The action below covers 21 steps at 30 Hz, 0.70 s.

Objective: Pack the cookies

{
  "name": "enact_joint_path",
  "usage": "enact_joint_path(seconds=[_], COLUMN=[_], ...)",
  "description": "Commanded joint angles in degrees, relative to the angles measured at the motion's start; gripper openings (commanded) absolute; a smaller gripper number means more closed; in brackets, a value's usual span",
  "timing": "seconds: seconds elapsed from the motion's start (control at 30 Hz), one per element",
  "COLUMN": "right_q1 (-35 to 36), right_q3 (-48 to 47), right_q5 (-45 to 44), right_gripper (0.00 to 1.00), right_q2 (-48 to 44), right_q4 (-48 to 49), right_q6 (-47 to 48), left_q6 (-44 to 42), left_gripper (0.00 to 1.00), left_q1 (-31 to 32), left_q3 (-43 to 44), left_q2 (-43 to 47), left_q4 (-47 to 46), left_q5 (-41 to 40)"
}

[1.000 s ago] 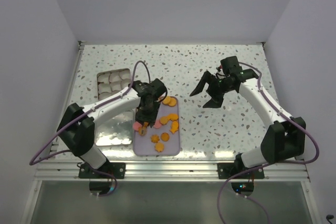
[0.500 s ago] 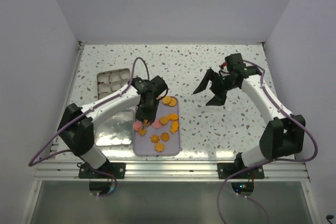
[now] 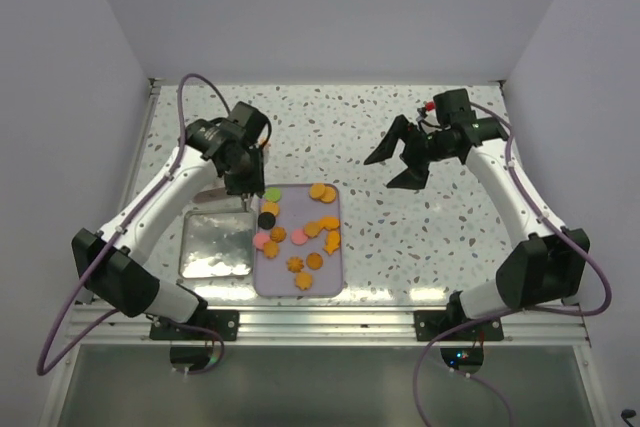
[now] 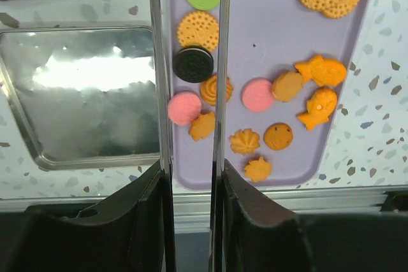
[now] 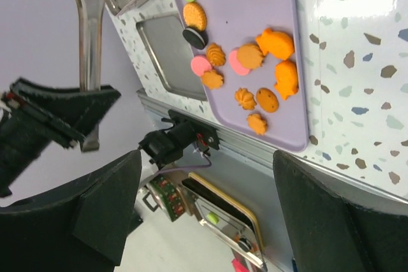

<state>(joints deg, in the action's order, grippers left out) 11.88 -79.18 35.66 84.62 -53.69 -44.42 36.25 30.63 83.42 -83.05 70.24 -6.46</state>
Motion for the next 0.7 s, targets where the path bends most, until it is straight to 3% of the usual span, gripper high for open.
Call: enact_joint_path(seconds=[0.0,0.37,0.67], right_q1=[1.3,3.1,3.1], right_q3=[-1.2,2.9,1.4], right_q5=[3.1,3.2,2.0], right_gripper=[0.87,0.88,0.88], right_q2=[-4.6,-7.1,-4.2], right_q4=[-2.4,-1.4,-1.2], right_q6=[-0.7,-0.8,-0.7], left_q6=[-3.4,-11.1,-13.6], left_gripper=[0.27,0.29,0.29], left_q1=[-3.5,-16.5,-19.9], left_q3=[3.6,6.2,8.6], left_q2=[-0.6,-7.2,-14.4], left_q4=[0.6,-4.5,-9.3], left_q5=[-0.9,0.8,5.6])
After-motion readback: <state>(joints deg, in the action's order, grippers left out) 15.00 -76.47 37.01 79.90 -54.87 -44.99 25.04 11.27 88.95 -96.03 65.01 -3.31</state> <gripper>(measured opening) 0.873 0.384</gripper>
